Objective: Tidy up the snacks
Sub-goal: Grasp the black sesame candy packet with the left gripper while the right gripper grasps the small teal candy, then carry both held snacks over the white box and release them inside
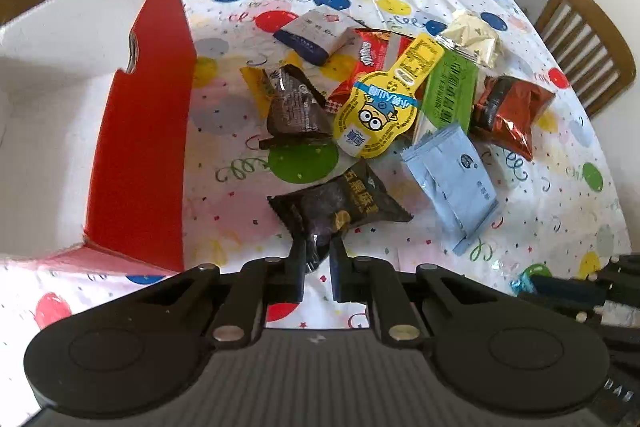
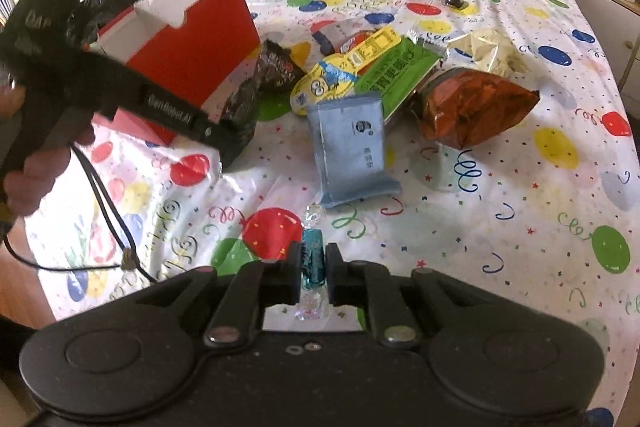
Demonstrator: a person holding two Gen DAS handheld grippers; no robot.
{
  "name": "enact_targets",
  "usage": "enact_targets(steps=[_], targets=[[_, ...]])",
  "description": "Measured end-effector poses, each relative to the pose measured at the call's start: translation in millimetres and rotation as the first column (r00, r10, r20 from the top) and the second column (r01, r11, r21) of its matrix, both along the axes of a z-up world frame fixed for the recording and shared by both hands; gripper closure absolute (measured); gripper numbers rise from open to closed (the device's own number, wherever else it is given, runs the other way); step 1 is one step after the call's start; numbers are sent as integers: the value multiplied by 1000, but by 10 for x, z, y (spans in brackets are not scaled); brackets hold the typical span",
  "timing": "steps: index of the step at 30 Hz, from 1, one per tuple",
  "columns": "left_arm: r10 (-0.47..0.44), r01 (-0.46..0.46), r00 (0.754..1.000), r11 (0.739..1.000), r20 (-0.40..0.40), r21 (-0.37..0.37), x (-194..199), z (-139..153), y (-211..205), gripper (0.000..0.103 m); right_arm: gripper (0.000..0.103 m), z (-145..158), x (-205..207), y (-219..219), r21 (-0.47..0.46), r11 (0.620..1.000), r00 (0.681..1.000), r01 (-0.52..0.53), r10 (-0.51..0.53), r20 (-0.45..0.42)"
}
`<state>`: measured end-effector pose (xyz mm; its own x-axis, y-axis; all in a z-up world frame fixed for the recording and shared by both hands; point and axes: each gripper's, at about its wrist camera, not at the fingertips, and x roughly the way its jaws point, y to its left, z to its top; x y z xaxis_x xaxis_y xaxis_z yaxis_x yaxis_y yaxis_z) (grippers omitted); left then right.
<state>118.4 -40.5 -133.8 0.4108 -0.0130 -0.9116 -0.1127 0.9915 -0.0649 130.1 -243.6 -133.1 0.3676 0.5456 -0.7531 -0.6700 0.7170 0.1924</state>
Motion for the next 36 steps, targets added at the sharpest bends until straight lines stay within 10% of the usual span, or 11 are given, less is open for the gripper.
enact_targets(steps=[8,13,23,29,36], targets=[[-154,152,988,985,14,81,112,83,-104,81,92,32,3,-70,28,1000,1000,9,-9,-6],[-250,247,968,962,11,120,242,38,-156,29,92,35,-16,-126,47,999,1000,17,-16,-15],[-501,505,863,852,-66,139,499,-222,-344,29,92,-3,-87,-263,62,993,994,99,-96,-51],[-482,488,873,867,-80,98,577,-347,-278,33,92,-12,-152,-280,64,988,988,142,-138,-63],[-425,429,903,901,-66,63,479,-294,-268,67,92,-13,-202,-271,75,982,984,172,-167,-67]])
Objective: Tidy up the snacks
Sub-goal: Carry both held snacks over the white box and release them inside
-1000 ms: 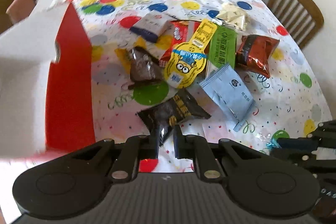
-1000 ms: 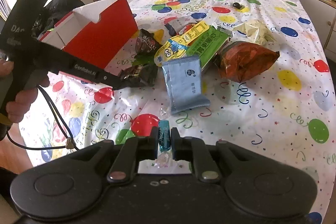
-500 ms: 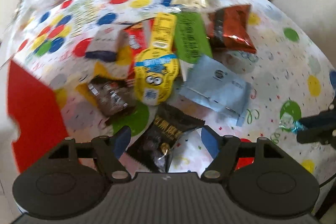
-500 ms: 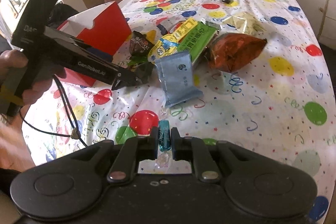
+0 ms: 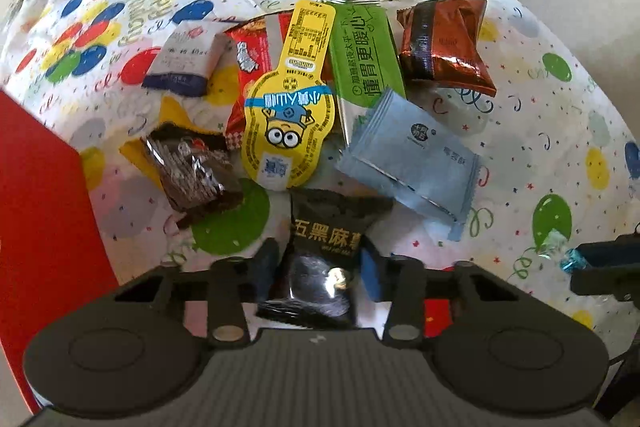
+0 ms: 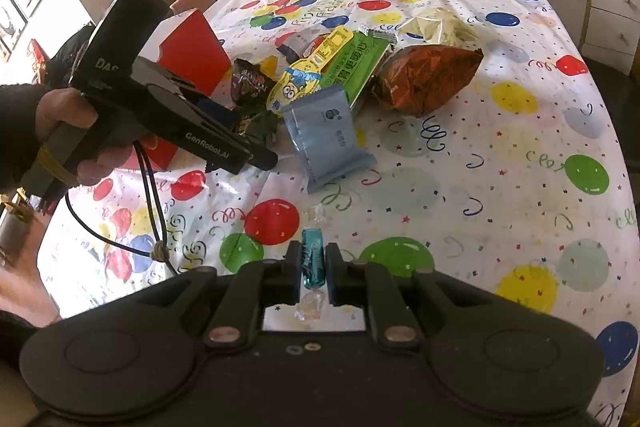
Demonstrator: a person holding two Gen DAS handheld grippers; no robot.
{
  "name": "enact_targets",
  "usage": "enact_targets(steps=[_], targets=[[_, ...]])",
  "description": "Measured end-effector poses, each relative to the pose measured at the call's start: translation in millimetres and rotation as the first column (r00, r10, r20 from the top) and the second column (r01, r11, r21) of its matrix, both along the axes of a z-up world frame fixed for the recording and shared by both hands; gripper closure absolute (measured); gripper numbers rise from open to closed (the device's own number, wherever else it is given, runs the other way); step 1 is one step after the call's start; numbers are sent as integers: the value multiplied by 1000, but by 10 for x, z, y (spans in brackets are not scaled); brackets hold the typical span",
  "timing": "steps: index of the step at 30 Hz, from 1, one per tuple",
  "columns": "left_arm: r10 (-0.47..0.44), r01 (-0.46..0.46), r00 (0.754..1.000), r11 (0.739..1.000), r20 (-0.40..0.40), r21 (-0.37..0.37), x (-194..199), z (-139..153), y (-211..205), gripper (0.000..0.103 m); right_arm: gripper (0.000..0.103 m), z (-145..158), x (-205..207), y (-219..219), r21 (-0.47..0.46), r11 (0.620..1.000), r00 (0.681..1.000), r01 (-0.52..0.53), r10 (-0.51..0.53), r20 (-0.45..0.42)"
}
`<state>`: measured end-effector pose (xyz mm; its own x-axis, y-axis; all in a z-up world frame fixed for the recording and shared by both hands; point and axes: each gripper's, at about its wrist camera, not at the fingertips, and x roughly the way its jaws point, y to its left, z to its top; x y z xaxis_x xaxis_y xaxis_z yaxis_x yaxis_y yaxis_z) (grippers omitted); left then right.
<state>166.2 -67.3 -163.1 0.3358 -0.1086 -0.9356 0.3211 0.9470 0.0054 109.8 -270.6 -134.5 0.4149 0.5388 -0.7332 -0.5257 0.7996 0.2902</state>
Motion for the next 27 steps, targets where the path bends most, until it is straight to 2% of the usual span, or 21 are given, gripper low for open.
enact_targets(steps=[5,11,17,20,27], targets=[[141,-141,990,990,8,-19,-111,34,-4,68,92,12,2,2,6,1000,1000,10,-10,-2],[298,-295,954,951,20,-94,-349,251,84,69,92,106,46,23,6,1000,1000,6,-6,16],[426,-416,903,901,62,-126,-652,623,272,69,92,278,112,89,13,999,998,-44,43,53],[492,-480,867,867,83,-132,-801,790,437,69,92,379,138,179,11,996,993,-85,84,81],[573,-558,811,818,119,-142,-1064,1053,853,69,92,606,160,513,8,984,975,-180,177,134]])
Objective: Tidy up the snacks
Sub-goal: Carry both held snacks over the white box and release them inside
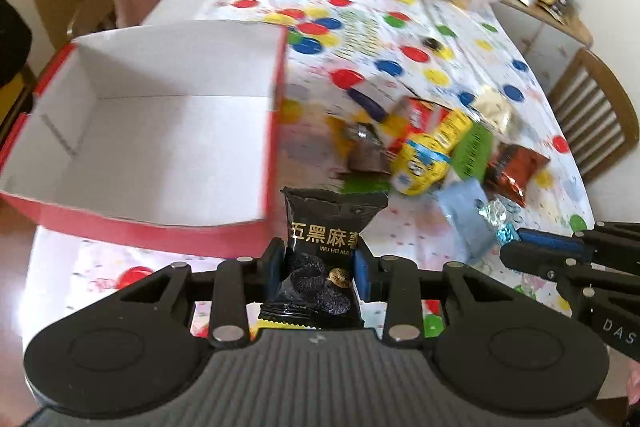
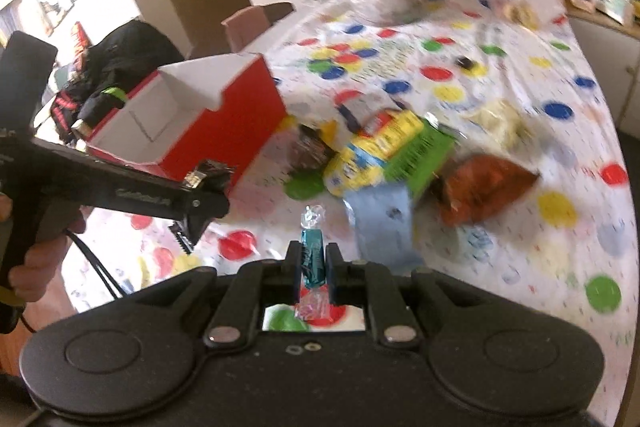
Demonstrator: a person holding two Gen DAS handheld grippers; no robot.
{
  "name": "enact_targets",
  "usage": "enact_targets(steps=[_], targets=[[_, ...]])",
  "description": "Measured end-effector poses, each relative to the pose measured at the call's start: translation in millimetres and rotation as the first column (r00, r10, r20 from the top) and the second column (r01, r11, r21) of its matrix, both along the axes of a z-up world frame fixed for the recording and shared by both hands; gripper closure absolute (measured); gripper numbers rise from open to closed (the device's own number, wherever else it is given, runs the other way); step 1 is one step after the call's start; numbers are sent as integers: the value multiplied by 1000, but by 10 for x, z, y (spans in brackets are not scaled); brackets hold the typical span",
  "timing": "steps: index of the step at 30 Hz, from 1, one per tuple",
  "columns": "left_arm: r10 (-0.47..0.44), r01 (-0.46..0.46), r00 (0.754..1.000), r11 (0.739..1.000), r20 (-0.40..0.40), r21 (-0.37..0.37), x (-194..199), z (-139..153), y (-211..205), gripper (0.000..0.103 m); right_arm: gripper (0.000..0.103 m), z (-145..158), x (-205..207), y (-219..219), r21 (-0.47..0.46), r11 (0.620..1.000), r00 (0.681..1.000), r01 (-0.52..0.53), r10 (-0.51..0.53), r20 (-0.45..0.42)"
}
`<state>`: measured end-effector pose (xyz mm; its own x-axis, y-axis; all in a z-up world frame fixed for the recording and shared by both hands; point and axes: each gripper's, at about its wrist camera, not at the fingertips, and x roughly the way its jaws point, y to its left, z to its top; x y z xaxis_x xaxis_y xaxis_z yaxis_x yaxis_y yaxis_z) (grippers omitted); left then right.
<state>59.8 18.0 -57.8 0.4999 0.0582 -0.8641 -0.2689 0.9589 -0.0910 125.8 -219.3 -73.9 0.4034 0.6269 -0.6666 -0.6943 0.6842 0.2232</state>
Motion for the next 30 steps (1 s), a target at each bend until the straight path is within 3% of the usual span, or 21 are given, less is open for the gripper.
enact_targets(steps=[10,16,23,30], targets=[[45,-46,997,999,60,18,-146,285,696,68,92,285,-37,633,20,999,998,-40,39,54],[51,-53,997,998,55,37,-116,328,1232,68,92,405,-50,1177,15,999,997,-34,33,66],[60,-63,997,996,51,70,58,298,1831,68,92,421,1,1884,4,1000,998,-24,24,53],[60,-59,998,997,-17,58,221,32,2226,68,92,296,140,2447,-42,999,999,4,-2,35]])
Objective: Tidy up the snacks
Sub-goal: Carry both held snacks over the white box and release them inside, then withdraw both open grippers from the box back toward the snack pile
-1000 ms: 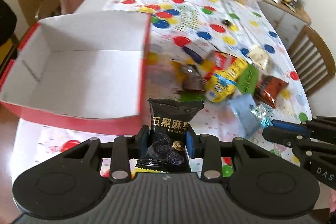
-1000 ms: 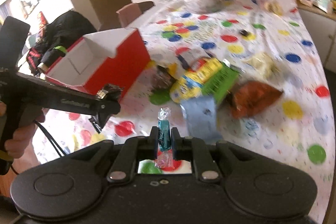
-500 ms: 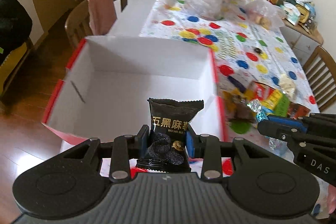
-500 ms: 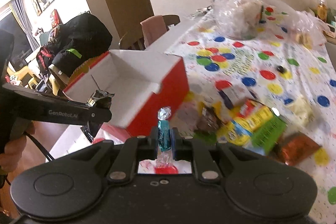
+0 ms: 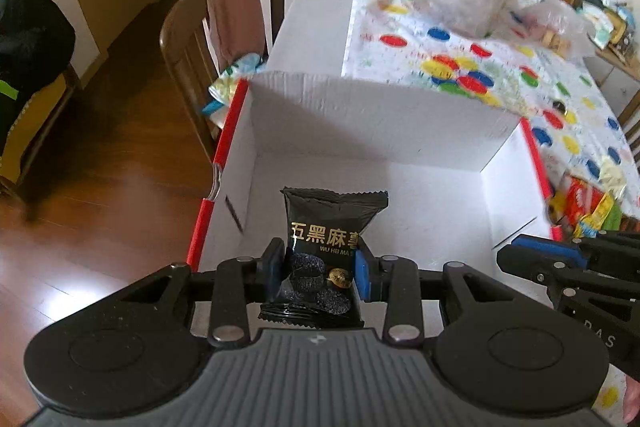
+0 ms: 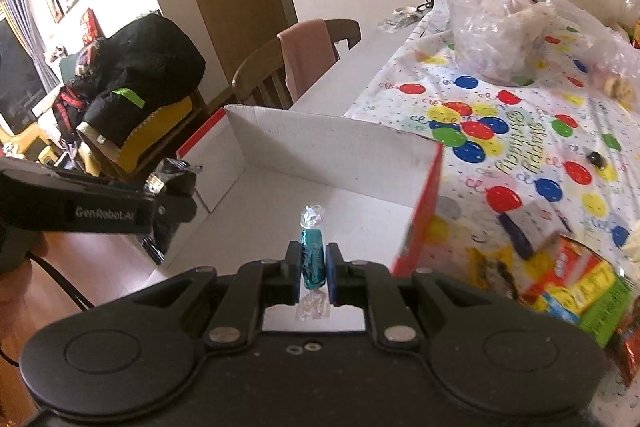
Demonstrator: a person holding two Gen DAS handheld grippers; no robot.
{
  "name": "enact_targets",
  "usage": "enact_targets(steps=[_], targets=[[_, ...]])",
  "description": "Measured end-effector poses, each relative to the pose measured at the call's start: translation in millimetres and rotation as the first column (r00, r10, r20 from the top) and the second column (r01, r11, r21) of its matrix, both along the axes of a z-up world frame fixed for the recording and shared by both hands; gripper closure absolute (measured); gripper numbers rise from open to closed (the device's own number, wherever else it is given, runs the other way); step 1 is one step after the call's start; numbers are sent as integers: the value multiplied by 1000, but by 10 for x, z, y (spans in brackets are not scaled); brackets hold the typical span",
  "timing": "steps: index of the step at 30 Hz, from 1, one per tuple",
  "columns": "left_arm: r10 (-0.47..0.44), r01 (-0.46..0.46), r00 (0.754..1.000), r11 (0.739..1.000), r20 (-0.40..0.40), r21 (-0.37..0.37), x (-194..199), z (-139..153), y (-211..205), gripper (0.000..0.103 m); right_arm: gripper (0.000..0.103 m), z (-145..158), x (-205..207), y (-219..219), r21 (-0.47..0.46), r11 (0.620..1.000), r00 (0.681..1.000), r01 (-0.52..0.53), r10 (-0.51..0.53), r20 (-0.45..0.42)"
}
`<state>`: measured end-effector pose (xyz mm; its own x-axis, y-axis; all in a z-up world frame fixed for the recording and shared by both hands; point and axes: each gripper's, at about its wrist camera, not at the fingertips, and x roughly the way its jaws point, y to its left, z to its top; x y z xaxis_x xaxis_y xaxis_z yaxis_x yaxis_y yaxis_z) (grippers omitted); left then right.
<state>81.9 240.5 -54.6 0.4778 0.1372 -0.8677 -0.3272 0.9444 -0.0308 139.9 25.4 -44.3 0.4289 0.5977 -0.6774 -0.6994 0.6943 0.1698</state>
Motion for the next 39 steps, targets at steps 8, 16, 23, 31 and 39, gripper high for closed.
enact_targets(steps=[8,16,23,31,39], targets=[[-61,61,995,998,-73,-3,28,-311,39,68,92,-231,-2,357,-71,997,999,10,-13,-43],[-99,98,992,995,-73,-5,32,-403,-10,59,82,-295,-23,317,-88,995,996,54,-60,-60],[-123,122,992,992,-25,-4,-65,-292,-86,50,80,-250,-123,248,-79,993,995,82,-87,-51],[-164,164,984,986,69,4,-216,-34,-271,41,75,-104,-201,98,-31,994,993,108,-109,-36],[-210,210,967,978,147,19,-284,198,-622,33,66,103,-363,-175,24,990,990,140,-140,-1]])
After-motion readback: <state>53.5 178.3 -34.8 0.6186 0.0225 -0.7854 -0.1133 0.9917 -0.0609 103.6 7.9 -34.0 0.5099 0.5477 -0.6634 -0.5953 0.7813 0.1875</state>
